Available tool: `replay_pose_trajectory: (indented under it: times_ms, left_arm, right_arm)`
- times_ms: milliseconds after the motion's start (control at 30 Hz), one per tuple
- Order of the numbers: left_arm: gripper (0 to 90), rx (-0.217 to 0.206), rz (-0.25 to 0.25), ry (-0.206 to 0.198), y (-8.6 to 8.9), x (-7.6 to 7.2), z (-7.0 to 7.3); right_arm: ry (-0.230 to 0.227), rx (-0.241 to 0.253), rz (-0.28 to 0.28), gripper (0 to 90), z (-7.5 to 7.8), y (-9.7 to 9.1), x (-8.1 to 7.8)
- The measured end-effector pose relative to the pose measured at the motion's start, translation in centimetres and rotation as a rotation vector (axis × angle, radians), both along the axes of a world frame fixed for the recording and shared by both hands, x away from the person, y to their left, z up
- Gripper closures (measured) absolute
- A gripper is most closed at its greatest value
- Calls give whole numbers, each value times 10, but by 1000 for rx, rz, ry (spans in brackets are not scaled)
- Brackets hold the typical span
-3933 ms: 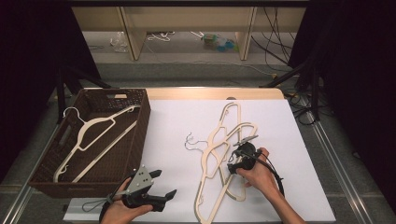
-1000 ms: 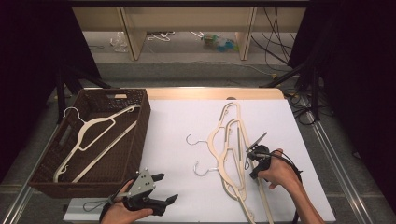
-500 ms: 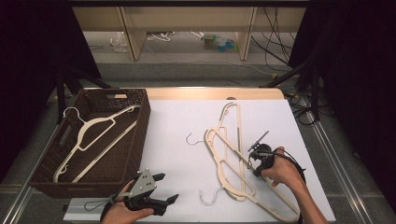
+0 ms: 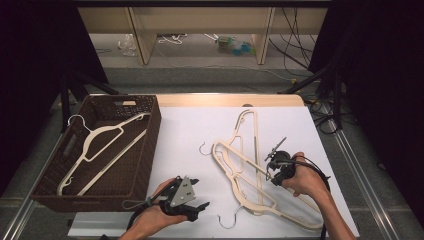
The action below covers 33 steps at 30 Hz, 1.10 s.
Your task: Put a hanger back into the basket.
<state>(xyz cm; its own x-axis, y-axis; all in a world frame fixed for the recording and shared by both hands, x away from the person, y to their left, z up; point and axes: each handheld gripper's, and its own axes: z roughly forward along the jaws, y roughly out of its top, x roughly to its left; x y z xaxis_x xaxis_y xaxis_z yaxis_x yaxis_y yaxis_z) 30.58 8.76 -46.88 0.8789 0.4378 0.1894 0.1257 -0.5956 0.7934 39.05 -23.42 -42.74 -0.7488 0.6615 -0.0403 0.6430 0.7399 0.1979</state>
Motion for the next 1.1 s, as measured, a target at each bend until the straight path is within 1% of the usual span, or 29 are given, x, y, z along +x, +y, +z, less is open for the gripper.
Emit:
replay_pose_trajectory:
  times_ms: [67, 133, 167, 200, 233, 267, 300, 333, 367, 400, 433, 467, 533, 567, 600, 633, 700, 733, 767, 800, 833, 867, 900, 933, 1000, 1033, 1067, 1100]
  left_arm:
    - [271, 18, -24, -8, -10, 5, -3]
    - [270, 37, -49, -28, -19, 8, -9]
    - [271, 64, -58, -31, -21, 10, -9]
    - [271, 69, -55, -42, -25, 12, -12]
    - [270, 92, -60, -33, -28, 13, -12]
    - [269, 84, -63, -42, -31, 14, -14]
    - [269, 96, -68, -53, -34, 15, -15]
    - [269, 101, -98, -64, -38, 15, -16]
    - [267, 113, -95, -93, -40, 15, -17]
    - [266, 129, -97, -108, -42, 15, -16]
    - [265, 130, -87, -116, -45, 13, -16]
    - [264, 164, -85, -137, -46, 12, -15]
    - [266, 158, -93, -147, -48, 12, -15]
    - [271, 144, -93, -155, -50, 12, -16]
    - [270, 166, -92, -183, -52, 13, -15]
    - [273, 193, -103, -204, -53, 13, -15]
    - [284, 221, -149, -224, -58, 10, -17]
    - [284, 232, -161, -230, -60, 9, -17]
    - [286, 247, -168, -254, -62, 10, -17]
    - [286, 156, 20, -183, -63, -4, -26]
    - [285, 150, 49, -190, -65, -5, -26]
    - [286, 160, 90, -250, -65, -4, -24]
    - [288, 161, 27, -215, -68, -4, -25]
    - [290, 294, -207, -306, -71, 11, -17]
    - [292, 314, -210, -342, -74, 12, -17]
    - [283, 321, -220, -336, -75, 13, -17]
    - [281, 326, -216, -360, -76, 12, -17]
    - [278, 327, -219, -367, -76, 12, -17]
  right_arm:
    - [-8, -1, 14, 793, 3, 1, 0]
    - [-21, -3, 22, 794, 6, 3, 0]
    - [-26, -5, 27, 794, 8, 5, -1]
    - [-34, -1, 34, 794, 9, 5, -1]
    - [-35, 7, 44, 793, 10, 6, -2]
    - [-33, 16, 48, 794, 11, 7, -2]
    - [-37, 19, 53, 794, 13, 8, -3]
    - [-39, 16, 56, 794, 14, 9, -4]
    - [-46, 19, 66, 794, 15, 10, -4]
    - [-45, 19, 54, 794, 17, 11, -5]
    - [-48, 21, 66, 794, 18, 11, -5]
    - [-51, 21, 76, 794, 18, 11, -6]
    - [-51, 22, 84, 794, 19, 12, -7]
    - [-50, 27, 78, 794, 20, 14, -8]
    - [-52, 28, 77, 794, 21, 15, -7]
    - [-56, 33, 88, 794, 21, 15, -5]
    - [-57, 33, 86, 794, 22, 15, -6]
    - [-53, 32, 78, 794, 22, 16, -7]
    - [-47, 33, 85, 794, 22, 15, -7]
    - [-48, 34, 92, 794, 21, 15, -7]
    - [-52, 37, 93, 795, 21, 15, -6]
    - [-51, 40, 90, 794, 21, 15, -6]
    - [-51, 41, 86, 794, 22, 16, -6]
    - [-51, 41, 95, 794, 22, 15, -7]
    - [-41, 52, 97, 795, 22, 15, -7]
    - [-44, 53, 101, 794, 22, 15, -7]
    - [-44, 49, 107, 794, 22, 15, -7]
    - [-49, 48, 108, 794, 22, 15, -7]
